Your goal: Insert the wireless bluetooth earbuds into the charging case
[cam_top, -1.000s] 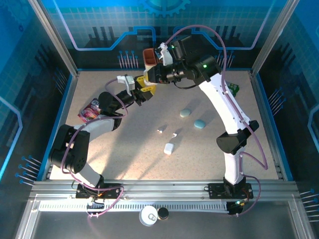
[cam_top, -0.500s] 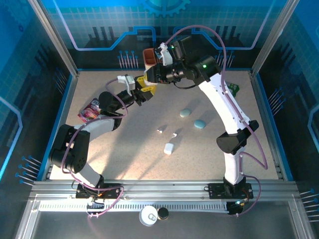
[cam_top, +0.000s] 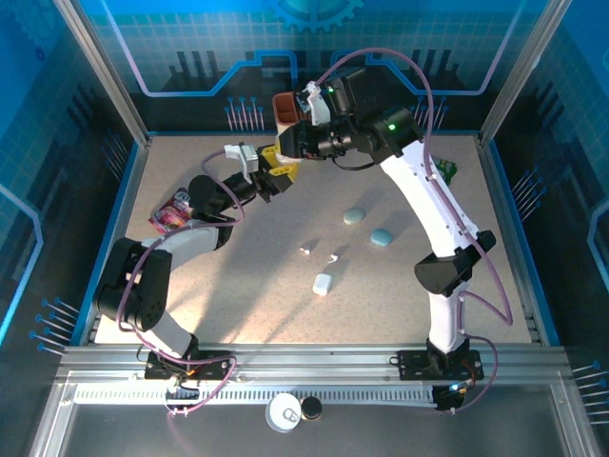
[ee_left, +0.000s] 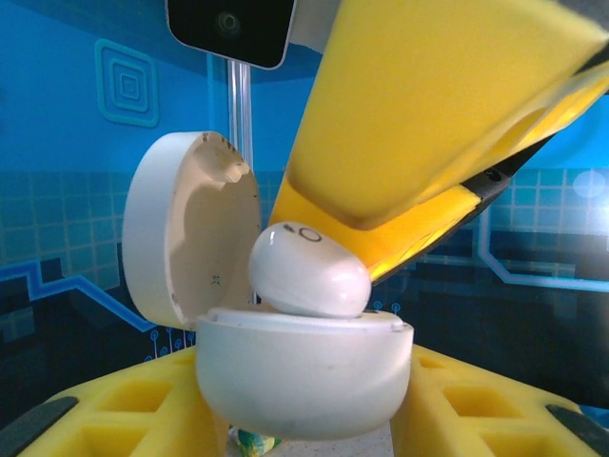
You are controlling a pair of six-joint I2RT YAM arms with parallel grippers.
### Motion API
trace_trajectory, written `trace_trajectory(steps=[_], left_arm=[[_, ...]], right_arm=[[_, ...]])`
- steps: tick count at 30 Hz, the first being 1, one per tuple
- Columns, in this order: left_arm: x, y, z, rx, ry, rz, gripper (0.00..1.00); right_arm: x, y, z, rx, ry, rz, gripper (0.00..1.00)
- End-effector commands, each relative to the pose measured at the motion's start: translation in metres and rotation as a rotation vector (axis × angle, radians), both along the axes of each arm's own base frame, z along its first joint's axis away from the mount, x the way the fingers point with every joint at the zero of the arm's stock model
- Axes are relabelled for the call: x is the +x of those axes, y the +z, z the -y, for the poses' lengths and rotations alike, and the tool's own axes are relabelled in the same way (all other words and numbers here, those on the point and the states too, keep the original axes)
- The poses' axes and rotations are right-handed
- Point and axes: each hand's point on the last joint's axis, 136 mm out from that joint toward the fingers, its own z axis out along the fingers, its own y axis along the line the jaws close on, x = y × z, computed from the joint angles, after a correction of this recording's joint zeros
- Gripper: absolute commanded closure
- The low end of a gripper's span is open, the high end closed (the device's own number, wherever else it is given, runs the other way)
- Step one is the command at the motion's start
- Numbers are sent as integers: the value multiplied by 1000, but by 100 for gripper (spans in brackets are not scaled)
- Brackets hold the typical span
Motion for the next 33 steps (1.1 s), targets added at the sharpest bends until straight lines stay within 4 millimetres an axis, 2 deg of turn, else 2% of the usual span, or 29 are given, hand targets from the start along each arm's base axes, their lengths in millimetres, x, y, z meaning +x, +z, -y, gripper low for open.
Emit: trace_trajectory(steps=[1, 14, 25, 33], left_arm=[[-11, 10, 1, -8, -8, 74, 56], [-10, 10, 2, -9, -8, 71, 56], [-11, 10, 2, -8, -10, 73, 55], [-11, 8, 2, -6, -11, 67, 55]], right_arm=[[-4, 17, 4, 32, -15, 35, 67], [-4, 24, 6, 49, -24, 48, 62], [-7, 38, 8, 85, -21, 78, 58], [-19, 60, 13, 129, -1, 120, 58]])
